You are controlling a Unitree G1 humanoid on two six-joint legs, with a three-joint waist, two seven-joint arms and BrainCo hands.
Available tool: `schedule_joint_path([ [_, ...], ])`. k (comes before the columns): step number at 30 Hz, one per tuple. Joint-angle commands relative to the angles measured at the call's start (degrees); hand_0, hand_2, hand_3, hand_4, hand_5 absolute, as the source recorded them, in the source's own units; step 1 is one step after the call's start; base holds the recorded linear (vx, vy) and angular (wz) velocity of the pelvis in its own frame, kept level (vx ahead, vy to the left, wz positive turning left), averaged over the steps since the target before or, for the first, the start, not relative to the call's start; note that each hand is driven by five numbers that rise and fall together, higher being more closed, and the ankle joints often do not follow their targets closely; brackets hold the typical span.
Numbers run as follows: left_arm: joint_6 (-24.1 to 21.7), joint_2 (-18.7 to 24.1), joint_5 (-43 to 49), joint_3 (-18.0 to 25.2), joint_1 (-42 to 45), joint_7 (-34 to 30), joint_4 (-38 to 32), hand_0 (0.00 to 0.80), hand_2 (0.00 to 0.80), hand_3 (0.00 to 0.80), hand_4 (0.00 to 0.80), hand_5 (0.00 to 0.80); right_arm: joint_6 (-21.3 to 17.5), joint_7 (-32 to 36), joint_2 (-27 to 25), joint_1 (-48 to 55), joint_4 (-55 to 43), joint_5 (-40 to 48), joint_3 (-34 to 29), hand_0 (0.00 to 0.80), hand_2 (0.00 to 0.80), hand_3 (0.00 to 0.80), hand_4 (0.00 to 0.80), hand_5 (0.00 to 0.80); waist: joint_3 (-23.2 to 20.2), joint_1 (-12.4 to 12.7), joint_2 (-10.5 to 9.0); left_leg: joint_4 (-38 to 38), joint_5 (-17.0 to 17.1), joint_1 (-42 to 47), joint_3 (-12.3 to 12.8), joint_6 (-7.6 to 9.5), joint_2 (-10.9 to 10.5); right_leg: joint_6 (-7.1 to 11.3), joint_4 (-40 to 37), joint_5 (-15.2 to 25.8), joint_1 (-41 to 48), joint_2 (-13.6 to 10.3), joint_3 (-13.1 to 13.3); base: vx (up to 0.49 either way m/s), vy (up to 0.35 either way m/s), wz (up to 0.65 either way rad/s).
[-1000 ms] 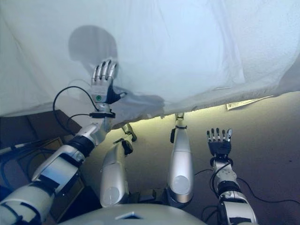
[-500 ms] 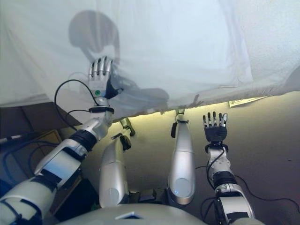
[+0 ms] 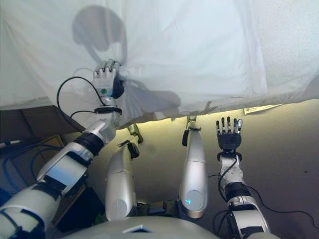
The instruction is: Make the bed neatly
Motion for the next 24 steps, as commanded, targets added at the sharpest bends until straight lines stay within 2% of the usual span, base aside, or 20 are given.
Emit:
schedule_joint_path([
  [1,-1.2,2.1,-4.8,2.9,7.9,-2.9,1.6,0.800,0.800,0.800,0.800,0.800,-2.6,1.8,0.4,5.9,-6.1,2.2,-0.7,0.000,0.000,0.000,0.000,0.000,0.8,0.1,-1.25,-1.4,6.2,-1.7,-4.2,-0.69,0.7,4.86,-3.8,3.2,5.3,-3.0,-1.0,-0.007,0.000,0.06],
  [3,-2.6,2.6,-5.4,3.9,8.9,-2.5,0.8,0.800,0.800,0.800,0.800,0.800,-2.5,2.5,0.4,6.6,-6.2,2.4,-1.1,0.000,0.000,0.000,0.000,0.000,0.8,0.3,-1.32,-2.2,6.3,0.1,-4.1,-0.77,0.6,4.92,-4.3,3.2,7.2,-3.2,-1.5,-0.042,-0.002,0.03],
  [4,-3.7,3.1,-5.6,4.6,9.5,-2.5,0.2,0.800,0.800,0.800,0.800,0.800,-2.4,3.1,0.4,7.0,-6.2,2.5,-1.5,0.000,0.000,0.000,0.000,0.000,0.8,0.4,-1.34,-2.9,7.9,0.5,-3.8,-0.32,0.5,4.47,-5.1,4.6,7.9,-3.5,-2.1,-0.063,0.000,0.02],
  [9,-7.2,4.7,-7.1,7.0,13.5,-2.8,-1.0,0.800,0.800,0.800,0.800,0.800,-1.3,5.2,-0.2,8.7,-5.5,2.1,-3.5,0.000,0.000,0.000,0.000,0.000,0.6,1.0,-0.76,-5.2,7.8,7.7,-3.7,-0.65,0.4,4.58,-7.1,4.5,15.4,-4.3,-3.4,0.033,0.022,0.07],
  [15,-10.8,7.3,-7.4,9.8,19.6,-4.1,0.3,0.800,0.800,0.800,0.800,0.800,1.2,7.2,-1.0,10.7,-4.1,0.1,-5.6,0.000,0.000,0.000,0.000,0.000,-4.3,1.5,0.01,-10.1,8.4,14.3,-2.5,-1.31,0.7,4.71,-11.8,5.0,22.1,-5.1,-4.6,0.091,0.029,0.04],
  [24,-14.8,10.4,-9.6,13.3,26.2,-6.2,7.0,0.800,0.800,0.800,0.800,0.800,4.2,9.6,-2.8,11.1,2.9,-1.1,-8.9,0.000,0.000,0.000,0.000,0.000,-11.2,3.1,1.58,-18.0,9.0,24.1,-0.8,-2.14,0.9,5.65,-18.5,5.2,31.9,-5.5,-7.2,0.109,0.053,0.03],
])
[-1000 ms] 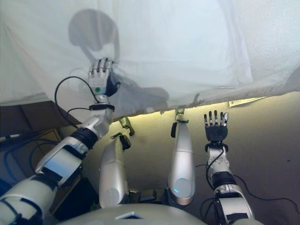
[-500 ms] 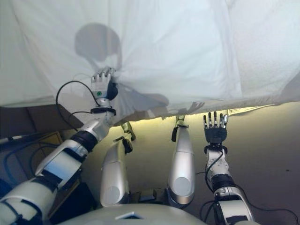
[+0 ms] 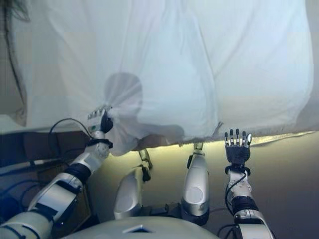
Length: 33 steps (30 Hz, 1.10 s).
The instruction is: Make the bed neatly
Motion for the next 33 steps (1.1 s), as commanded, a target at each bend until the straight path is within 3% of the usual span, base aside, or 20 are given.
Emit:
schedule_joint_path([
  [1,-0.1,6.9,-2.0,4.6,5.5,-0.5,4.9,0.800,0.800,0.800,0.800,0.800,1.5,3.0,-0.2,3.4,0.8,-1.5,-4.6,0.000,0.000,0.000,0.000,0.000,-6.2,2.4,-3.41,-0.9,4.4,-1.3,-0.3,-1.50,2.6,4.43,-3.9,2.6,5.2,-5.3,-1.1,0.107,0.056,0.04],
  [6,-0.2,9.4,1.4,6.8,9.6,-2.9,6.4,0.800,0.800,0.800,0.800,0.800,3.2,2.4,-1.2,4.5,1.9,-5.8,-7.9,0.000,0.000,0.000,0.000,0.000,-9.4,2.7,-2.56,-2.6,4.4,2.3,-0.1,-1.65,2.5,4.80,-5.4,2.0,9.2,-5.3,-2.2,0.152,0.099,0.06],
  [12,1.2,8.8,4.4,6.7,11.5,-2.8,11.2,0.800,0.800,0.800,0.800,0.800,2.7,-5.4,-1.0,3.6,-0.3,-12.1,-10.5,0.000,0.000,0.000,0.000,0.000,-13.0,3.0,-0.13,-4.7,4.1,6.3,0.0,-1.85,2.3,5.33,-6.5,1.3,13.1,-6.0,-3.7,0.182,0.148,0.08],
  [15,2.5,8.4,9.0,5.5,12.0,-2.6,13.3,0.800,0.800,0.800,0.800,0.800,1.7,-3.8,-0.9,3.0,3.2,-12.9,-11.0,0.000,0.000,0.000,0.000,0.000,-14.2,3.8,0.53,-4.8,3.8,6.9,-0.6,-1.73,2.0,5.48,-6.8,1.1,14.0,-6.1,-4.2,0.110,0.098,0.06],
  [22,5.2,7.2,10.1,5.0,13.7,-2.8,15.9,0.800,0.800,0.800,0.800,0.800,-1.2,-1.4,-0.5,1.5,9.9,-13.1,-10.3,0.000,0.000,0.000,0.000,0.000,-16.3,5.7,1.34,-5.6,3.4,8.7,-1.5,-1.38,1.5,5.66,-8.3,1.3,16.6,-6.2,-5.4,0.086,0.058,0.05],
  [33,3.1,5.6,12.1,4.8,14.8,-3.4,16.7,0.800,0.800,0.800,0.800,0.800,-3.9,-2.0,0.9,0.3,12.6,-13.9,-9.5,0.000,0.000,0.000,0.000,0.000,-18.0,7.9,1.95,-5.1,3.0,9.2,-3.3,-1.18,1.1,5.72,-8.3,0.8,18.6,-6.7,-6.5,0.043,0.030,0.06],
])
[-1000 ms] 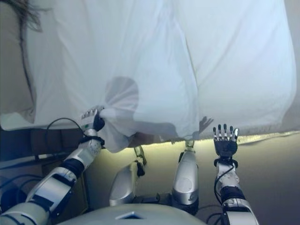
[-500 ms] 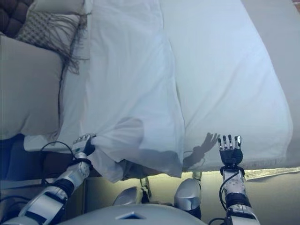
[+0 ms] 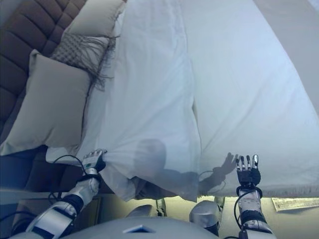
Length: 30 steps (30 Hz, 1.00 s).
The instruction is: Make the bed neatly
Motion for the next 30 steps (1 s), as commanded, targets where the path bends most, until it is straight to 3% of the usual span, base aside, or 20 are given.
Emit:
schedule_joint_path([
  [1,2.9,6.5,0.2,2.8,2.2,1.1,7.1,0.800,0.800,0.800,0.800,0.800,-3.8,1.0,1.5,-2.0,1.3,-1.0,-1.8,0.000,0.000,0.000,0.000,0.000,-0.2,3.6,-3.55,4.1,2.8,-5.0,-1.4,-1.23,3.5,2.84,7.5,-2.0,-1.6,-6.7,0.2,0.024,0.019,0.04],
  [4,2.1,5.8,0.0,2.3,2.0,1.4,6.4,0.800,0.800,0.800,0.800,0.800,-4.7,0.5,1.7,-2.1,1.2,-0.9,-1.5,0.000,0.000,0.000,0.000,0.000,-0.3,3.9,-3.46,4.0,2.9,-5.0,-1.6,-1.24,3.4,2.87,7.5,-2.0,-1.4,-6.8,0.1,0.010,0.012,0.03],
  [5,1.7,5.7,-0.3,2.2,1.9,1.4,6.3,0.731,0.731,0.731,0.731,0.731,-4.9,0.5,1.7,-2.1,1.2,-0.7,-1.4,0.000,0.000,0.000,0.000,0.000,-0.3,3.9,-3.41,4.0,3.0,-5.0,-1.7,-1.25,3.4,2.90,7.4,-2.0,-1.4,-6.8,0.1,0.000,0.000,0.00],
  [6,1.6,5.5,-0.8,2.0,1.9,1.8,6.0,0.000,0.000,0.000,0.000,0.000,-5.1,0.5,1.7,-2.1,1.1,-0.5,-1.3,0.000,0.000,0.000,0.000,0.000,-0.3,4.0,-3.37,3.9,3.1,-5.1,-1.8,-1.25,3.3,2.96,7.3,-1.8,-1.5,-6.8,0.2,0.000,0.000,0.00],
  [22,-5.1,2.0,-10.7,2.9,4.4,-0.6,5.3,0.000,0.000,0.000,0.000,0.000,-6.2,-1.2,4.5,-2.0,-1.6,2.3,-0.2,0.000,0.000,0.000,0.000,0.000,0.0,5.5,-5.01,4.3,2.9,-5.5,-2.5,-1.06,3.7,2.84,6.8,-1.7,-1.0,-6.1,0.2,-0.012,-0.047,0.03],
  [30,-5.4,1.8,-12.2,4.2,7.0,0.4,5.8,0.000,0.000,0.000,0.000,0.000,-7.2,-2.5,6.0,-1.8,-3.8,4.5,0.8,0.000,0.000,0.000,0.000,0.000,0.2,6.7,-6.85,4.4,3.0,-5.7,-3.4,-1.25,4.4,2.74,6.3,-1.7,-0.4,-5.2,0.0,-0.012,-0.088,0.03],
])
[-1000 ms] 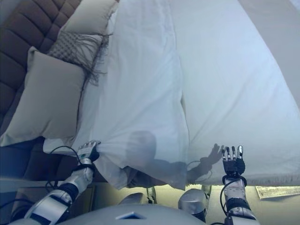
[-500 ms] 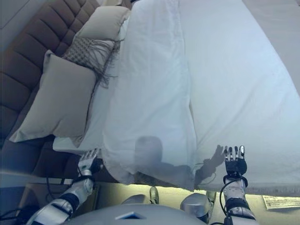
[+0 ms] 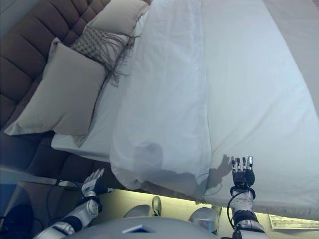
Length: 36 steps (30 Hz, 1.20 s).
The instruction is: Make the bed neatly
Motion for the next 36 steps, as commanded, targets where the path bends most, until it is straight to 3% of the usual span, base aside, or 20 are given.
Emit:
schedule_joint_path([
  [1,-0.5,3.3,-3.9,4.4,-3.0,2.4,3.2,0.000,0.000,0.000,0.000,0.000,-2.5,-0.7,1.4,-2.0,-3.5,2.2,-1.2,0.000,0.000,0.000,0.000,0.000,1.1,2.3,-2.39,3.8,2.8,-4.7,-1.6,-1.26,4.6,2.72,6.1,-1.7,-0.7,-5.1,1.5,0.018,-0.052,0.00],
  [5,-3.4,4.0,-6.8,6.7,-3.3,3.3,1.6,0.000,0.000,0.000,0.000,0.000,-2.0,-0.8,1.6,-1.8,-3.8,3.1,-1.0,0.000,0.000,0.000,0.000,0.000,0.7,2.7,-2.74,3.1,3.0,-4.3,-1.5,-1.30,4.7,2.67,5.5,-1.7,-0.4,-4.6,1.4,-0.003,-0.053,0.00],
  [9,-9.7,4.0,-8.7,8.3,-4.1,2.3,-2.4,0.000,0.000,0.000,0.000,0.000,-2.5,-0.1,2.6,-1.6,-3.6,4.0,-0.5,0.000,0.000,0.000,0.000,0.000,0.2,3.3,-3.46,2.0,3.1,-3.9,-1.5,-1.13,4.8,2.64,4.7,-1.5,0.0,-4.0,1.2,-0.032,-0.085,0.04],
  [13,-15.2,3.3,-16.3,9.2,-4.1,-8.4,-8.8,0.000,0.000,0.000,0.000,0.000,-4.2,-1.5,3.4,-1.3,-4.7,1.7,0.7,0.000,0.000,0.000,0.000,0.000,-0.5,4.0,-4.54,0.7,3.6,-3.3,-1.3,-1.02,5.2,2.64,3.6,-1.0,0.7,-3.1,0.9,-0.030,-0.108,0.12],
  [17,-17.3,2.5,-25.8,9.5,-3.4,-17.7,-13.6,0.000,0.000,0.000,0.000,0.000,-5.9,-3.7,3.2,-1.1,-6.0,-4.6,2.1,0.000,0.000,0.000,0.000,0.000,-1.2,4.2,-5.41,-1.5,4.6,-2.0,-0.5,-0.85,5.5,2.50,2.4,-0.4,1.5,-2.1,0.7,-0.013,-0.091,-0.01],
  [25,-14.9,1.1,-46.4,14.0,-1.4,-34.3,-23.0,0.000,0.000,0.000,0.000,0.000,-5.7,-9.5,2.2,0.2,-9.4,-14.6,4.5,0.000,0.000,0.000,0.000,0.000,-2.5,4.9,-6.86,-4.5,5.7,-0.8,0.4,-0.76,5.3,2.38,-0.1,0.9,2.6,-0.7,-0.7,-0.015,-0.064,0.02],
  [29,-12.3,1.7,-53.9,19.2,0.5,-42.6,-27.9,0.000,0.000,0.000,0.000,0.000,-4.1,-5.7,0.4,3.2,-7.7,-17.2,3.6,0.000,0.000,0.000,0.000,0.000,-2.7,4.7,-7.98,-4.5,5.6,-1.1,1.2,-0.61,5.1,2.27,-0.8,1.7,1.9,-0.2,-0.6,-0.056,-0.066,0.01],
  [34,-9.2,1.8,-59.8,20.8,2.7,-47.3,-34.9,0.000,0.000,0.000,0.000,0.000,-2.7,-8.3,-1.1,4.9,-8.9,-31.4,6.1,0.000,0.000,0.000,0.000,0.000,-2.5,4.5,-9.11,-4.4,4.9,-0.5,2.0,-0.16,5.2,2.03,-1.4,2.0,1.7,0.3,-0.5,-0.037,-0.055,-0.03],
  [36,-8.4,1.3,-61.0,20.8,3.1,-47.8,-35.9,0.000,0.000,0.000,0.000,0.000,-1.6,-7.8,-1.2,5.0,-10.1,-31.5,7.9,0.000,0.000,0.000,0.000,0.000,-2.5,4.5,-9.21,-4.2,4.7,-0.2,1.9,-0.05,5.2,1.84,-1.3,1.8,1.9,0.5,-0.2,0.000,0.000,0.00],
])
